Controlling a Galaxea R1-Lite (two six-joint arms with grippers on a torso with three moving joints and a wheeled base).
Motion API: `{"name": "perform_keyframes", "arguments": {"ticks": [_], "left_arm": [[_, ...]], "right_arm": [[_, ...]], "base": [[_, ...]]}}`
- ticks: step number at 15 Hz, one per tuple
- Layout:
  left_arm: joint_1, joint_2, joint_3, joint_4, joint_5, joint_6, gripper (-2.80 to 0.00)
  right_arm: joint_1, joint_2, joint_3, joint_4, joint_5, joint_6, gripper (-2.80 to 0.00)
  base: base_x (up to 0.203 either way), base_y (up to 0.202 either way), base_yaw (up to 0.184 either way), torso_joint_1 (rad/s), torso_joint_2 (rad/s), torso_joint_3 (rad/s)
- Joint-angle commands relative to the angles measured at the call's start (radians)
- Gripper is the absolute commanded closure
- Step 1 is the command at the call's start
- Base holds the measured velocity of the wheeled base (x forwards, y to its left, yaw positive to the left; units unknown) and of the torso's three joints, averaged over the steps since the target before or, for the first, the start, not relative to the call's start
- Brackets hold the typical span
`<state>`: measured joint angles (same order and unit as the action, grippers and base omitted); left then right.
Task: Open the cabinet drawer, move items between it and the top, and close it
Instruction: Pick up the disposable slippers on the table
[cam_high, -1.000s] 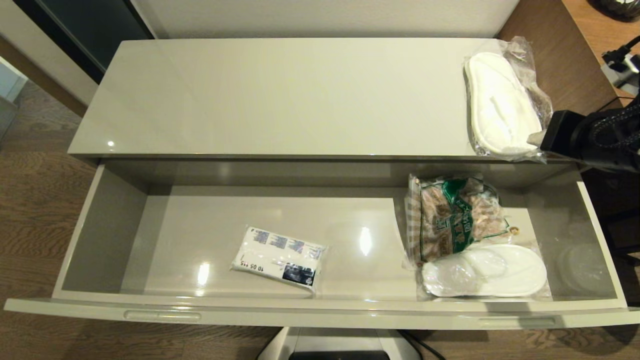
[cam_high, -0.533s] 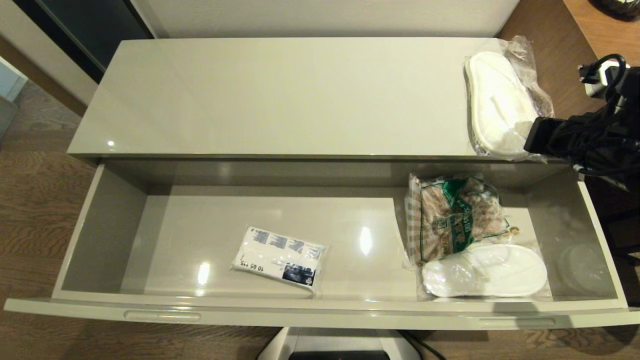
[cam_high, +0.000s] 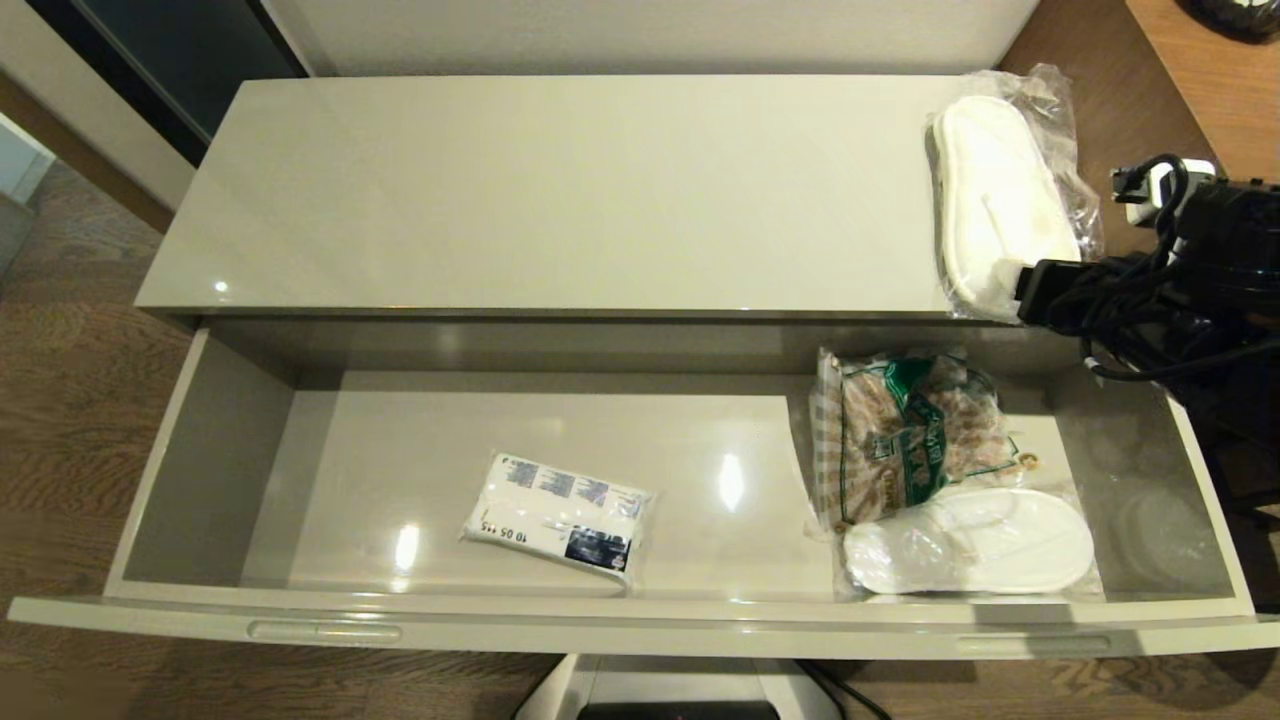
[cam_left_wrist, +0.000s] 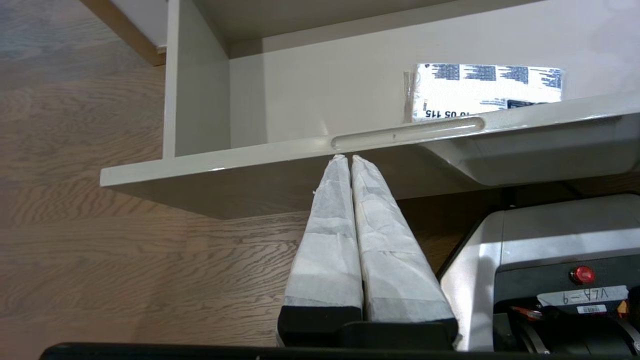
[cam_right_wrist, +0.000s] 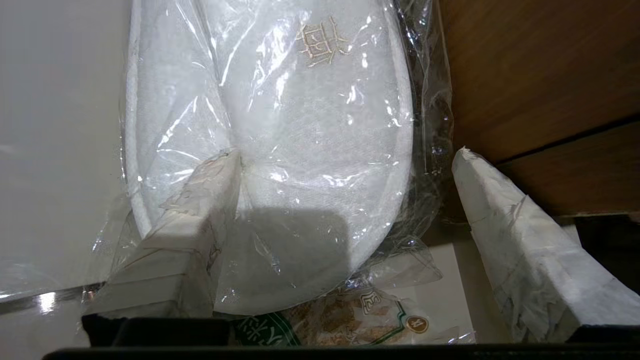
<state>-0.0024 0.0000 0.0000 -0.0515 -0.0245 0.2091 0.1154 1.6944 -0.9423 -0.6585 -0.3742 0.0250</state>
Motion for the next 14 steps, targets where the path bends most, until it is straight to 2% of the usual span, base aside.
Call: {"name": "perform_keyframes", "arguments": {"ticks": [1,7,8,14], "left_arm": [[-0.001,0.002,0.000,-0.001,0.000,0.001,0.00],[-0.001,0.002,0.000,-0.001,0.000,0.001,0.00],[-0.001,0.002,0.000,-0.001,0.000,0.001,0.00],[-0.001,0.002,0.000,-0.001,0.000,0.001,0.00]], "right_arm": [[0.009,0.030,0.005,0.002,-0.001,0.004,-2.80],[0.009,0.073,-0.006,0.011,0.006,0.032,-2.80],[0.010,0.074,-0.006,0.015,0.005,0.033,0.00],[0.031,0.042,-0.011,0.071,0.006,0.054,0.00]], "base": [[0.000,0.000,0.000,0.000,0.00,0.000],[0.000,0.000,0.000,0.000,0.00,0.000],[0.000,0.000,0.000,0.000,0.00,0.000],[0.000,0.000,0.000,0.000,0.00,0.000]]}}
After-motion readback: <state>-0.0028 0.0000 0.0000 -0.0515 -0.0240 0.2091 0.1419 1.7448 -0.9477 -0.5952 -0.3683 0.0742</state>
